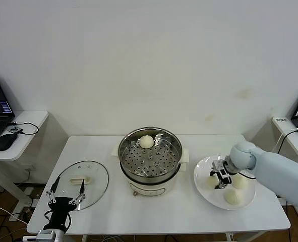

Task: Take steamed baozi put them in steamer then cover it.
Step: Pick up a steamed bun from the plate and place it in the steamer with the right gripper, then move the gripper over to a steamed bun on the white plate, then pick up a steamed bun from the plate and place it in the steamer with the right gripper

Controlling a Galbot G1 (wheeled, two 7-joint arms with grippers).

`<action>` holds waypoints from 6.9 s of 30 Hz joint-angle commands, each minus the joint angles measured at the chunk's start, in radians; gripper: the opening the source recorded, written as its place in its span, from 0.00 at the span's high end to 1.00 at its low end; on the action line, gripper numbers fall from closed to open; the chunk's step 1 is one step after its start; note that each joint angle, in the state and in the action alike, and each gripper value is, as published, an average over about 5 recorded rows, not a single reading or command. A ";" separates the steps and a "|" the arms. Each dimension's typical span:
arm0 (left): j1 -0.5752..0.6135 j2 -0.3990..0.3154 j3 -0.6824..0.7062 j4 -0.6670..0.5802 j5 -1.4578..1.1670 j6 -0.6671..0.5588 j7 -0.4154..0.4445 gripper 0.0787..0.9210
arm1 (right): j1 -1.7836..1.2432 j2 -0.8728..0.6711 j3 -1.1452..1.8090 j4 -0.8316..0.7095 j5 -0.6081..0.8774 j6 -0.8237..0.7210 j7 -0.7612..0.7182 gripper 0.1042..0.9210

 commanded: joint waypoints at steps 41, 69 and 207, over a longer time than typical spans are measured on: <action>-0.004 0.000 -0.026 0.004 0.004 -0.014 -0.001 0.12 | 0.359 0.751 -0.301 -0.246 0.530 -0.325 0.237 0.38; -0.018 0.004 -0.018 0.007 0.008 -0.018 0.000 0.12 | 0.469 0.576 -0.256 -0.147 0.445 -0.309 0.083 0.12; 0.005 -0.007 -0.061 0.000 0.025 -0.022 -0.001 0.12 | 0.436 0.647 -0.390 -0.154 0.061 0.385 0.032 0.37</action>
